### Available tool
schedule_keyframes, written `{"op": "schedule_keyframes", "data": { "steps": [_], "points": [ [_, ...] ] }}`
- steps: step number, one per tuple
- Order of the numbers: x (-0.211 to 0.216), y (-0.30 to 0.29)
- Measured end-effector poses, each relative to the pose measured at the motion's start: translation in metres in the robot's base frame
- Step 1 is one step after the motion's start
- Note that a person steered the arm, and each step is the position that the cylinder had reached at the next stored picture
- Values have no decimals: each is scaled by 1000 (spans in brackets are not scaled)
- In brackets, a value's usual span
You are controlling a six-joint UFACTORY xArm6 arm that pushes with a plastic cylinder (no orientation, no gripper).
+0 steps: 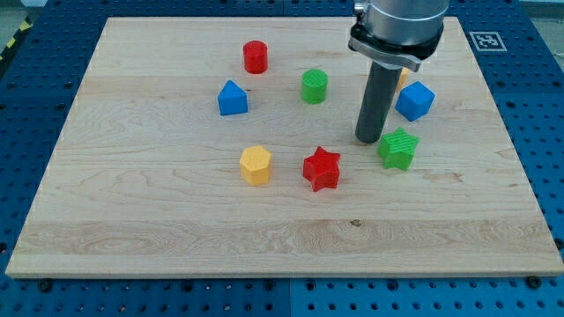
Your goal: Point your arm to the red star
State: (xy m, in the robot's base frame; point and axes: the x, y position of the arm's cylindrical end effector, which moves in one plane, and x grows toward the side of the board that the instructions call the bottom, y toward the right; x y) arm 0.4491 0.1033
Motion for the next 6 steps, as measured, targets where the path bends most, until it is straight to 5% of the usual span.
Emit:
{"op": "schedule_keyframes", "data": {
  "steps": [4, 6],
  "points": [
    [100, -32],
    [94, -79]
  ]
}}
